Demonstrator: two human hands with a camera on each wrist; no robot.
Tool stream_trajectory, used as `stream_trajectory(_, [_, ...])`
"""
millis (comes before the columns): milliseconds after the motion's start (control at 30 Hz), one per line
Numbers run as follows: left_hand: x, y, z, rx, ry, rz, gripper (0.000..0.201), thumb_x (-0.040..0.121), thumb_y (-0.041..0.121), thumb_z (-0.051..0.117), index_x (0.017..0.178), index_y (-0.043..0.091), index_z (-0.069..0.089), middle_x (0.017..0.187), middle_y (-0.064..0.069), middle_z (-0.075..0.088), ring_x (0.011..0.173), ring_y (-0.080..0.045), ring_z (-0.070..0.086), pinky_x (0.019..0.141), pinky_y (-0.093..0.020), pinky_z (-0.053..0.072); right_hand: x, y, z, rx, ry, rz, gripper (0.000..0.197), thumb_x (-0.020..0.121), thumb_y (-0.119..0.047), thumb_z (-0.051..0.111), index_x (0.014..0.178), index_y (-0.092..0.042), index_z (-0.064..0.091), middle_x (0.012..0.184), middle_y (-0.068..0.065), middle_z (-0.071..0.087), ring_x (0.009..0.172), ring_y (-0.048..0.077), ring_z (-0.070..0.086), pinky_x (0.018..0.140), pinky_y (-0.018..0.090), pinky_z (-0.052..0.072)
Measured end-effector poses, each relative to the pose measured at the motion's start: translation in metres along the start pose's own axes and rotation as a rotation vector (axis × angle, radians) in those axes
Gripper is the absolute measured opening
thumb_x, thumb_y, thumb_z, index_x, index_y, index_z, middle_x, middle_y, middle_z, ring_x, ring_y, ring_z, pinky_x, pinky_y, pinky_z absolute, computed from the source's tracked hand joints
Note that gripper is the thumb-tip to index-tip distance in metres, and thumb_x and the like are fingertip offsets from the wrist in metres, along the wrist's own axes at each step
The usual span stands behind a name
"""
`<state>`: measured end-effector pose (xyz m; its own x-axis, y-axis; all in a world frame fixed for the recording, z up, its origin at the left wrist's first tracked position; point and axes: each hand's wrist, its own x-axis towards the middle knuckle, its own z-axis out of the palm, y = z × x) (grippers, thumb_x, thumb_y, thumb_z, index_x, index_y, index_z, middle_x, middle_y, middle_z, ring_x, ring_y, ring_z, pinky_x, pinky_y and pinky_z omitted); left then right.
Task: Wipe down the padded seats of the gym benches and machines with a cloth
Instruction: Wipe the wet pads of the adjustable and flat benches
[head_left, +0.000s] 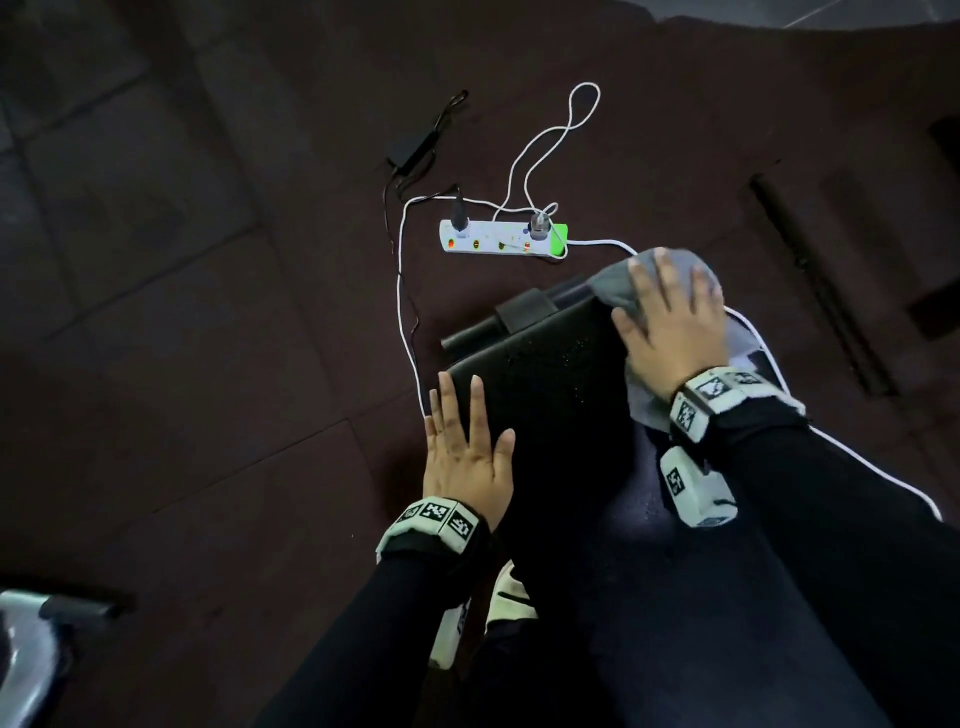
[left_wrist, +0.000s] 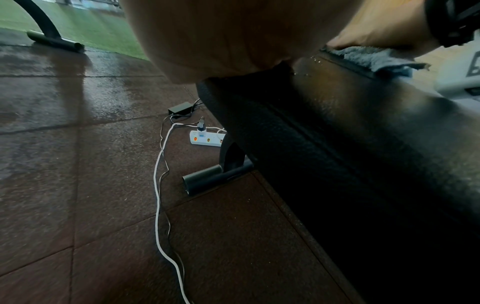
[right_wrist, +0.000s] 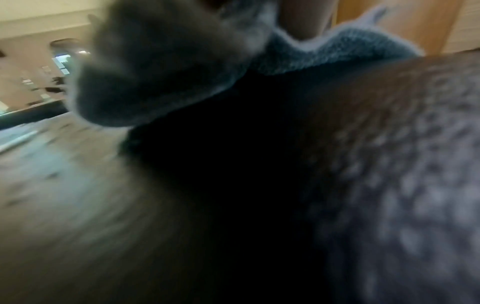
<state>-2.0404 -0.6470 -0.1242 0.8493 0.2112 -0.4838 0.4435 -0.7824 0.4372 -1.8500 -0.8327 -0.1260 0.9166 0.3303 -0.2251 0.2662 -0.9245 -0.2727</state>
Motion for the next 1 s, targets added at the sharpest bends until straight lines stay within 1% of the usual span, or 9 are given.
stream_trajectory(100, [0.0,-0.001,0.001,0.001,0.0,0.002,0.076,0.084,0.069,-0.009,0.146,0.029,-0.024,0.147,0.004,-0.045,0.143,-0.02,-0.029,0.117,-0.037,-0.013,-0.029,-0.021,0.016,-0.085,0.005,-0.216,0.061,0.091,-0.053,0.028,0.147,-0.028,0.024,0.155,0.004,0.023,0.137,0.046,0.021,0.109,0.057,0.008])
stream_trajectory(233, [0.0,0.0,0.0,-0.013,-0.002,-0.005,0.072,0.087,0.062,0.002,0.146,0.03,-0.024,0.144,0.008,-0.048,0.141,-0.017,-0.031,0.117,-0.036,-0.015,-0.097,-0.008,0.029,-0.057,-0.016,-0.305,0.058,0.091,-0.045,0.033,0.146,-0.031,0.024,0.154,-0.002,0.024,0.14,0.035,0.018,0.112,0.051,0.013])
stream_trajectory(333, [0.001,0.001,0.0,-0.018,-0.005,0.0,0.07,0.087,0.06,0.002,0.146,0.031,-0.025,0.144,0.007,-0.049,0.141,-0.018,-0.032,0.117,-0.037,-0.014,-0.124,0.027,0.022,-0.101,-0.041,-0.211,0.057,0.093,-0.046,0.026,0.148,-0.036,0.017,0.153,-0.002,0.025,0.14,0.031,0.019,0.111,0.049,0.014])
stream_trajectory(433, [0.0,0.0,0.0,-0.031,0.003,0.0,0.07,0.087,0.061,0.002,0.145,0.032,-0.025,0.144,0.008,-0.049,0.141,-0.017,-0.032,0.117,-0.037,-0.015,-0.111,0.045,0.008,-0.052,-0.064,-0.029,0.056,0.094,-0.048,0.021,0.148,-0.031,0.019,0.155,-0.003,0.019,0.142,0.031,0.014,0.113,0.05,0.012])
stream_trajectory(533, [0.001,0.0,0.002,-0.038,0.021,-0.003,0.071,0.087,0.061,0.003,0.146,0.031,-0.023,0.145,0.008,-0.047,0.142,-0.018,-0.03,0.117,-0.037,-0.013,-0.078,0.044,-0.002,-0.013,-0.045,0.06,0.06,0.092,-0.051,0.018,0.148,-0.03,0.019,0.157,-0.006,0.009,0.142,0.035,0.013,0.113,0.053,0.013])
stream_trajectory(700, [0.001,-0.001,0.003,-0.032,0.03,-0.003,0.072,0.087,0.065,0.001,0.146,0.032,-0.024,0.145,0.008,-0.047,0.143,-0.019,-0.028,0.117,-0.036,-0.013,-0.027,0.009,-0.006,0.015,-0.044,0.114,0.072,0.085,-0.059,0.009,0.15,-0.029,0.014,0.159,0.0,0.004,0.143,0.036,0.006,0.114,0.053,0.006])
stream_trajectory(833, [0.001,-0.001,0.003,-0.037,0.038,-0.004,0.072,0.087,0.062,0.003,0.146,0.03,-0.022,0.146,0.007,-0.045,0.143,-0.019,-0.027,0.117,-0.036,-0.013,-0.036,-0.023,0.011,-0.039,-0.028,-0.045,0.066,0.089,-0.051,0.024,0.148,-0.021,0.025,0.155,0.008,0.02,0.138,0.046,0.018,0.109,0.059,0.008])
stream_trajectory(900, [0.002,0.0,0.003,-0.034,0.046,-0.007,0.071,0.087,0.061,0.004,0.146,0.03,-0.022,0.147,0.006,-0.043,0.143,-0.019,-0.027,0.116,-0.035,-0.013,-0.062,-0.028,0.022,-0.062,-0.011,-0.164,0.061,0.091,-0.046,0.03,0.147,-0.023,0.024,0.155,0.006,0.022,0.138,0.042,0.019,0.109,0.058,0.011])
stream_trajectory(1000, [0.001,-0.001,0.004,-0.03,0.054,-0.009,0.071,0.088,0.061,0.005,0.146,0.03,-0.02,0.149,0.003,-0.04,0.143,-0.019,-0.027,0.116,-0.035,-0.013,-0.112,-0.016,0.032,-0.045,-0.055,-0.278,0.059,0.092,-0.045,0.029,0.148,-0.032,0.018,0.156,-0.002,0.019,0.142,0.031,0.011,0.113,0.052,0.011])
